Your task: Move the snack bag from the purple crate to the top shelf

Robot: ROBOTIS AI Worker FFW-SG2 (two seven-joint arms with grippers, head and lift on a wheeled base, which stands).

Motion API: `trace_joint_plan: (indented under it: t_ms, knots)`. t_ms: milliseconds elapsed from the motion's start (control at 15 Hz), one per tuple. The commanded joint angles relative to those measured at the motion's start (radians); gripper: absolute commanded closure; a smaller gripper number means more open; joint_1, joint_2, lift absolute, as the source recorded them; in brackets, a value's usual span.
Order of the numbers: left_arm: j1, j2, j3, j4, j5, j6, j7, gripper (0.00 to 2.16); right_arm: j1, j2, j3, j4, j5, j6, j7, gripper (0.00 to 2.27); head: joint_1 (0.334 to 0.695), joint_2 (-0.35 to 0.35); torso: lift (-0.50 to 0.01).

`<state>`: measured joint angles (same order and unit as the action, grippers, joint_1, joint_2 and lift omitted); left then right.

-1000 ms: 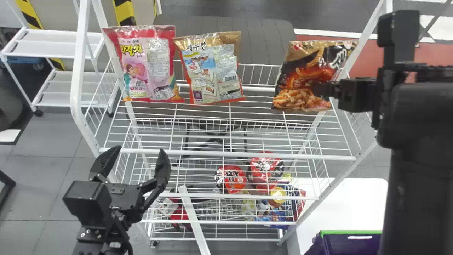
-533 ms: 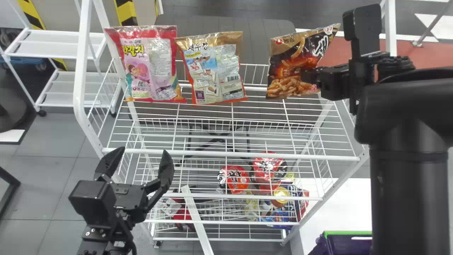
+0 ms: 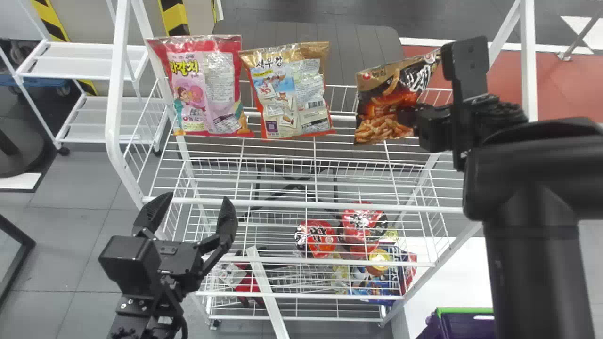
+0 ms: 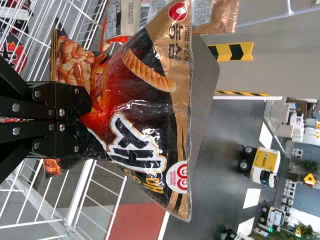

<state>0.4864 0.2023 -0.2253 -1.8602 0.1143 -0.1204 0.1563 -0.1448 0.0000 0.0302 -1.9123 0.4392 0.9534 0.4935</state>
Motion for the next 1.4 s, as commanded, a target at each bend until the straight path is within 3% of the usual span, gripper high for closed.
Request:
trace_joint_plan:
  t_ms: [0,667,1333]
  knots:
    - [-0.003,0.000,-0.002,0.003,0.001,0.000,0.000,0.10,0.019,0.001,0.002,0.049,-0.040,-0.095,-0.036,1.65,0.695,-0.053,0.000]
    - [-0.011,0.003,-0.002,0.018,0.008,-0.012,-0.001,0.10,0.037,0.001,0.042,0.128,-0.154,-0.215,-0.251,1.65,0.695,-0.030,0.000]
    - [-0.014,0.002,0.000,0.026,0.008,-0.018,-0.001,0.10,0.037,0.001,0.042,0.230,-0.209,-0.344,-0.352,1.65,0.695,-0.029,0.000]
